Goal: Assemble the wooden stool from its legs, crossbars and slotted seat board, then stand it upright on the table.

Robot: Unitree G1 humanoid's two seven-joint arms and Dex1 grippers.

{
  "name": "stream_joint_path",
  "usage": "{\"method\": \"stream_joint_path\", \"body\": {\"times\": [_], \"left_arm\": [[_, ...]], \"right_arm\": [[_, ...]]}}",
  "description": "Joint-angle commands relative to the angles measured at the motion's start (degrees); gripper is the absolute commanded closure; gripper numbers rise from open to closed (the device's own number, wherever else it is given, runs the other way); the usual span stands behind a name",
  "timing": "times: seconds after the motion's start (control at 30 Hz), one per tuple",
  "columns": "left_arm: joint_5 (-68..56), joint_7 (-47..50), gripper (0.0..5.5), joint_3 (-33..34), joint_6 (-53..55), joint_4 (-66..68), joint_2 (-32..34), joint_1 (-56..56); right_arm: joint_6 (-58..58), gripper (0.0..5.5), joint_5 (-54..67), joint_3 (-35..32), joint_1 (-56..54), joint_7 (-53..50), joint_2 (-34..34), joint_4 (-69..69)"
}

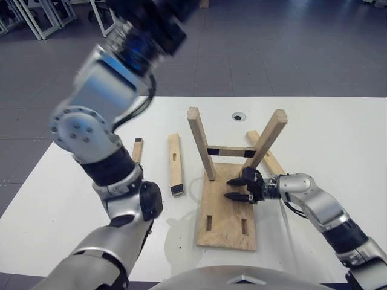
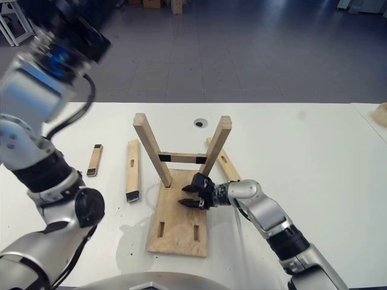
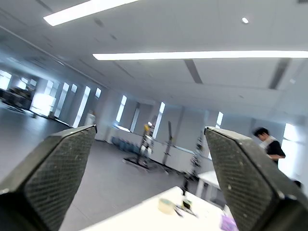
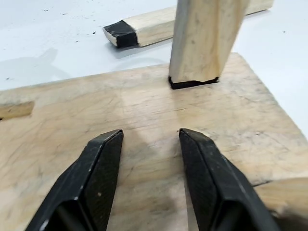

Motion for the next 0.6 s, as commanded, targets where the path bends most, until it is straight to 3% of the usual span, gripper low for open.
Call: {"method": "stream_joint_path", "body": {"times": [0.03, 0.13, 0.23, 0.33, 0.47, 0.6], "left_arm": [[9.43, 6.64, 1.34, 3.05, -3.53, 7.01, 8.69, 1.48], [20.69, 8.22, 1.34, -0.04, -5.89, 9.4, 11.88, 15.04], [27.49, 7.77, 1.34, -5.85, -6.38, 4.61, 9.18, 33.54], [32.9, 7.16, 1.34, -11.92, -9.4, -0.18, 6.1, 48.26], [36.91, 5.75, 1.34, -15.18, -13.25, 0.44, 3.51, 54.0], [41.94, 1.99, 1.34, -15.87, -18.35, 7.46, 5.93, 55.47]], "right_arm": [[0.14, 3.32, -5.2, 2.08, -4.85, -1.97, 5.6, 13.63], [0.34, 3.32, -4.1, 0.32, -5.14, -2.68, 8.13, 13.47], [9.66, 3.32, 3.85, -9.41, 4.09, -4.84, 3.04, -7.24], [21.0, 3.32, 12.72, -19.11, 8.23, -14.25, 8.09, -23.93], [26.96, 3.32, 13.39, -21.54, 11.17, -24.45, 12.12, -32.22], [31.44, 3.32, 16.19, -25.11, 15.44, -29.44, 12.73, -39.5]]}}
